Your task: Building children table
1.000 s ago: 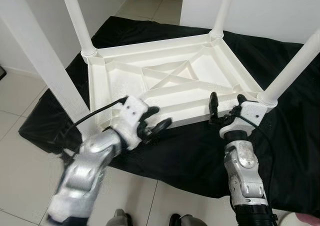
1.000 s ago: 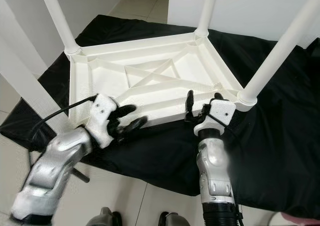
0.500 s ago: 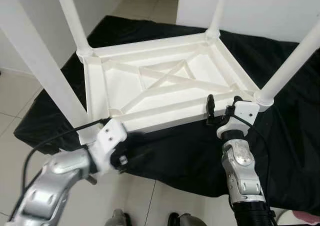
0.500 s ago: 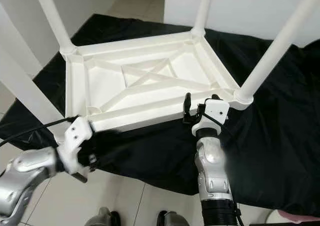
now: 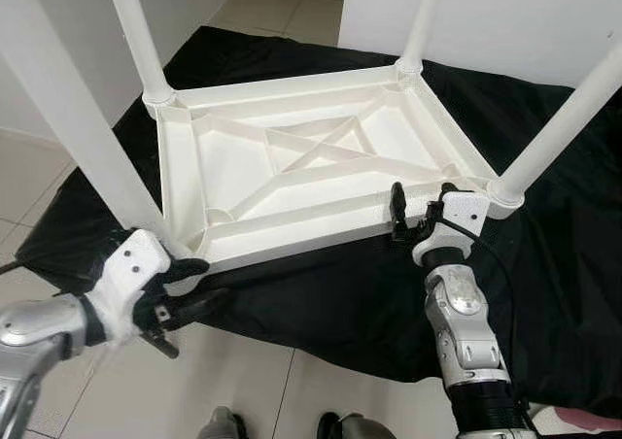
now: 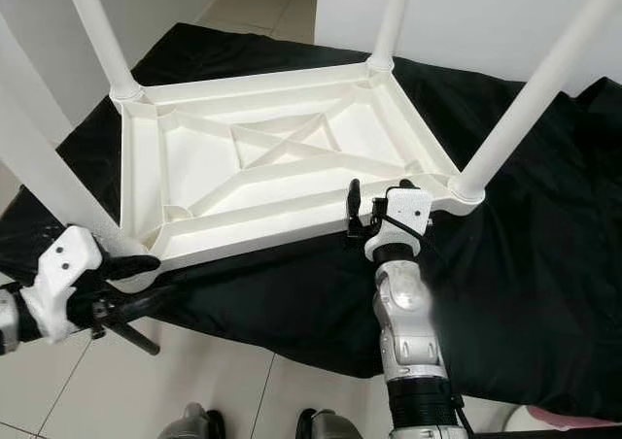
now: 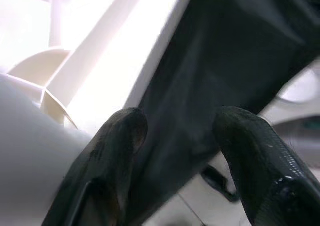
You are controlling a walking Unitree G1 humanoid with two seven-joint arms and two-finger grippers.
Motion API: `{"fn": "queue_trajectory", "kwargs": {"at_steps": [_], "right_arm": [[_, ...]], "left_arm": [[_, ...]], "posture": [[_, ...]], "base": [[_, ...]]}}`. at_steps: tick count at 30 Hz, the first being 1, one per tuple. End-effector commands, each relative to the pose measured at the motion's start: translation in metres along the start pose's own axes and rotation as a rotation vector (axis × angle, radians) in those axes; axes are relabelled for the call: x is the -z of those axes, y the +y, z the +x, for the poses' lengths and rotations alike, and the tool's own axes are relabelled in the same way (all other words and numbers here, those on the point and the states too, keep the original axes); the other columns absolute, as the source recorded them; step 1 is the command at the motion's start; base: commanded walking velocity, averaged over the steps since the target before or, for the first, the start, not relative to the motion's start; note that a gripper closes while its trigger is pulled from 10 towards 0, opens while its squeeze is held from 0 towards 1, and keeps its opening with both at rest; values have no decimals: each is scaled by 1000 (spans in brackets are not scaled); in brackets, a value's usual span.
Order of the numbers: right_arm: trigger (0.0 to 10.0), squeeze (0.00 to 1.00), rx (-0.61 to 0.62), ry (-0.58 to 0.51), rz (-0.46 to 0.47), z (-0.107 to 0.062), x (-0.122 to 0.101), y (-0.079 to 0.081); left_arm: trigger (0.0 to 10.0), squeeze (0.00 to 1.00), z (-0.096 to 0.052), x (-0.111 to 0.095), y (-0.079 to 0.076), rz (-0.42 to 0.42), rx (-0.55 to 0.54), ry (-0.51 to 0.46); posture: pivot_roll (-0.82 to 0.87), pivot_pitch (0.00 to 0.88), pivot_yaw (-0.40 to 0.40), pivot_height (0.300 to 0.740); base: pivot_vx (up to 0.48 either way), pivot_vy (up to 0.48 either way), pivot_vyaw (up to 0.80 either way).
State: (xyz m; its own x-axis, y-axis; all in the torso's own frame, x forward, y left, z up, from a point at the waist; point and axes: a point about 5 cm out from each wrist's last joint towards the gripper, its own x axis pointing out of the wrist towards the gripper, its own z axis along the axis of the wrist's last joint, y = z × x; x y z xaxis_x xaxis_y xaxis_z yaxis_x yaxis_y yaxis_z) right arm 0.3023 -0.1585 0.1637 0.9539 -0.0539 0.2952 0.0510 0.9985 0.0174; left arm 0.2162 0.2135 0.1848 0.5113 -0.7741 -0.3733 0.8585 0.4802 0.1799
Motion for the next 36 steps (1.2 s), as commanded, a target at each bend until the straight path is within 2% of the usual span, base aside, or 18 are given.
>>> {"fn": "queue_trajectory", "kwargs": {"at_steps": [1,2,6,10,17,18,20,21,22,25,26,27,29,30,31,33,35,36], "right_arm": [[10000,0,13,11,-12,0,3,-3],[10000,0,13,11,-12,0,3,-3],[10000,0,7,18,-15,0,6,-2],[10000,0,-2,19,-17,1,6,0],[10000,0,-19,22,-25,2,7,2],[10000,0,-19,22,-25,2,7,2],[10000,0,-22,24,-26,0,8,2],[10000,0,-22,27,-23,0,8,2],[10000,0,-22,27,-23,0,8,2],[10000,0,-19,33,-19,-2,10,3],[10000,0,-19,33,-19,-2,10,3],[10000,0,-12,36,-15,-3,11,3],[10000,0,-12,36,-15,-3,11,3],[10000,0,-7,39,-14,-5,12,4],[10000,0,-7,39,-14,-5,12,4],[10000,0,23,48,-17,-8,14,5],[10000,0,23,48,-17,-8,14,5],[10000,0,50,55,-26,-9,15,4]], "left_arm": [[10000,0,-15,1,9,3,-10,38],[10000,0,-15,1,9,3,-10,38],[10000,0,-36,3,25,2,-87,92],[10000,0,-44,5,30,0,-120,111],[10000,0,-73,19,50,-8,-230,223],[10000,0,-73,19,50,-8,-230,223],[10000,0,-79,25,58,-3,-274,258],[10000,0,-82,27,67,4,-333,259],[10000,0,-82,27,67,4,-333,259],[10000,0,-86,28,90,21,-478,247],[10000,0,-86,28,90,21,-478,247],[10000,0,-87,28,100,49,-557,237],[10000,0,-87,28,100,49,-557,237],[10000,0,-87,26,114,72,-650,220],[10000,0,-87,26,114,72,-650,220],[10000,0,-78,21,135,83,-792,150],[10000,0,-78,21,135,83,-792,150],[10000,0,-72,17,142,79,-836,108]], "posture": [[122,147,-11,740],[122,147,-11,740],[131,142,-23,740],[132,139,-26,740],[128,138,-24,740],[128,138,-24,740],[128,138,-24,740],[130,143,-19,740],[130,143,-19,740],[130,147,-17,740],[130,147,-17,740],[129,149,-15,740],[129,149,-15,740],[124,152,-13,740],[124,152,-13,740],[117,152,-9,740],[117,152,-9,740],[109,154,-7,740]], "base": [[0,0,0],[0,0,0],[0,0,0],[0,0,0],[0,0,0],[0,0,0],[0,0,0],[0,0,0],[0,0,0],[0,0,0],[0,0,0],[0,0,0],[0,0,0],[0,0,0],[0,0,0],[0,0,0],[0,0,0],[0,0,0]]}}
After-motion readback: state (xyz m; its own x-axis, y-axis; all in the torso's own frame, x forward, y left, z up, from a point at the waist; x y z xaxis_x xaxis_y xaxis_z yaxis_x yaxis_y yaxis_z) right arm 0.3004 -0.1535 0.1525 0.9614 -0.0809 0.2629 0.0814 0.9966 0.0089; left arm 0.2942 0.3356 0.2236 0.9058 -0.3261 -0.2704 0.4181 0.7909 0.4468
